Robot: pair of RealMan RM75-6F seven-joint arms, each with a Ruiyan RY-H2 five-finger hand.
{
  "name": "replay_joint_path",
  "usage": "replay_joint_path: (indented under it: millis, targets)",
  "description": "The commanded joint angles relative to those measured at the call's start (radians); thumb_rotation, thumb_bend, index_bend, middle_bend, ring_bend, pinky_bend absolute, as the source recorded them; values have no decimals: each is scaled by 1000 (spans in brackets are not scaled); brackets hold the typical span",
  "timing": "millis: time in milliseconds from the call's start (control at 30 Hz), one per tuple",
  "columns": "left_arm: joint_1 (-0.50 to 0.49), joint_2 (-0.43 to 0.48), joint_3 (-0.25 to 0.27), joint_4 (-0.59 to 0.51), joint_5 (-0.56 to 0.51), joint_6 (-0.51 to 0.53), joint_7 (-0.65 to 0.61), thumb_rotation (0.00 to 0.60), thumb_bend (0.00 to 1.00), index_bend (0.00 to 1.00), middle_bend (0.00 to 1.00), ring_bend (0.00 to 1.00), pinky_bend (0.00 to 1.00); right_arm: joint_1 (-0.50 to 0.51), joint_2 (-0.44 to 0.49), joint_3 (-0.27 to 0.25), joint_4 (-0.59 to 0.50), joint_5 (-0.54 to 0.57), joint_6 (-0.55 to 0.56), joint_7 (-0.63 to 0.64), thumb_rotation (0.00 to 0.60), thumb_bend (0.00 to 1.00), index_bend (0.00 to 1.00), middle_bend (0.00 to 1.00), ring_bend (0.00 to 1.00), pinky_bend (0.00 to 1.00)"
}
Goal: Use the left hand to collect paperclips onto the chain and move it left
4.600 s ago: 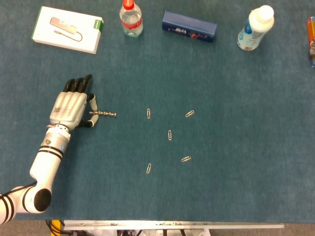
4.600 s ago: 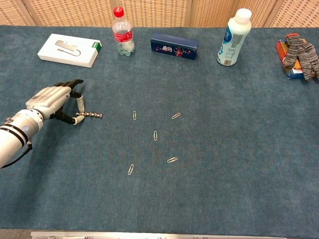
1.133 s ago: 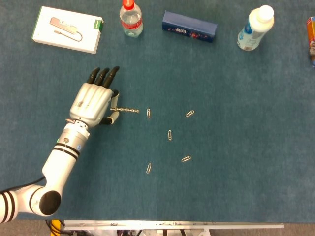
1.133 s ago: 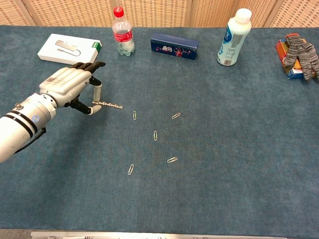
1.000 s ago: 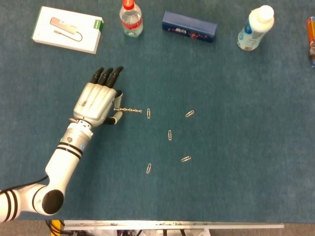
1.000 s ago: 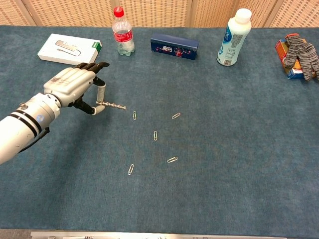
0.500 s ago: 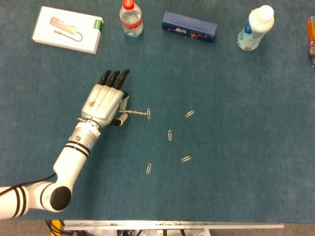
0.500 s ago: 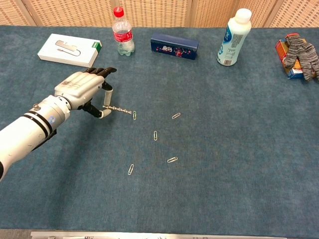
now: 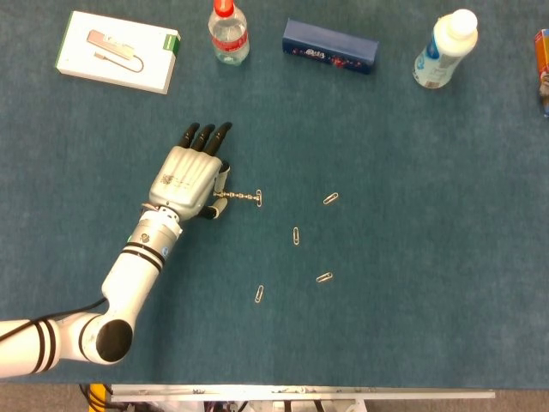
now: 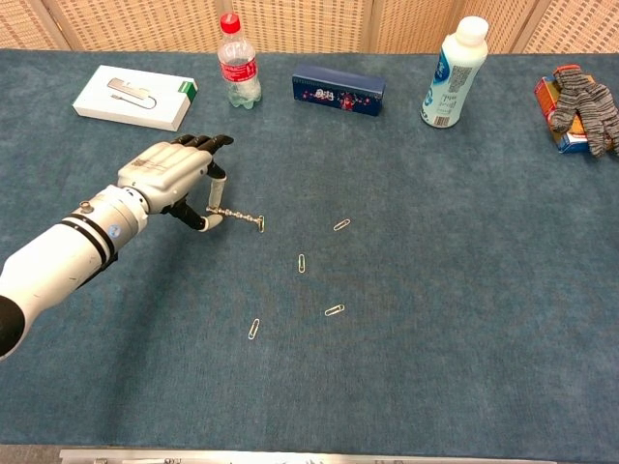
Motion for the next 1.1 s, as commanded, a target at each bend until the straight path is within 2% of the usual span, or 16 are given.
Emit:
replay_joint_path:
  millis: [33,567,1100]
  targets:
    - [-3,-1,0,1,-5,1,0,600,311,675,0,0,0,0,-2,-1,2,0,-2,2,600,358,528,348,248,224]
    - [-6,-3,22,0,-1,13,-17,600,311,676,0,0,0,-3,-12,-2,19,3,-2,19,600,357,528,348,247,224]
    - [57,38,102,-102,146,96,-58,600,311,677,0,0,0,-25,-20,-23,41,-24,32,53,600,357,528,348,248,224]
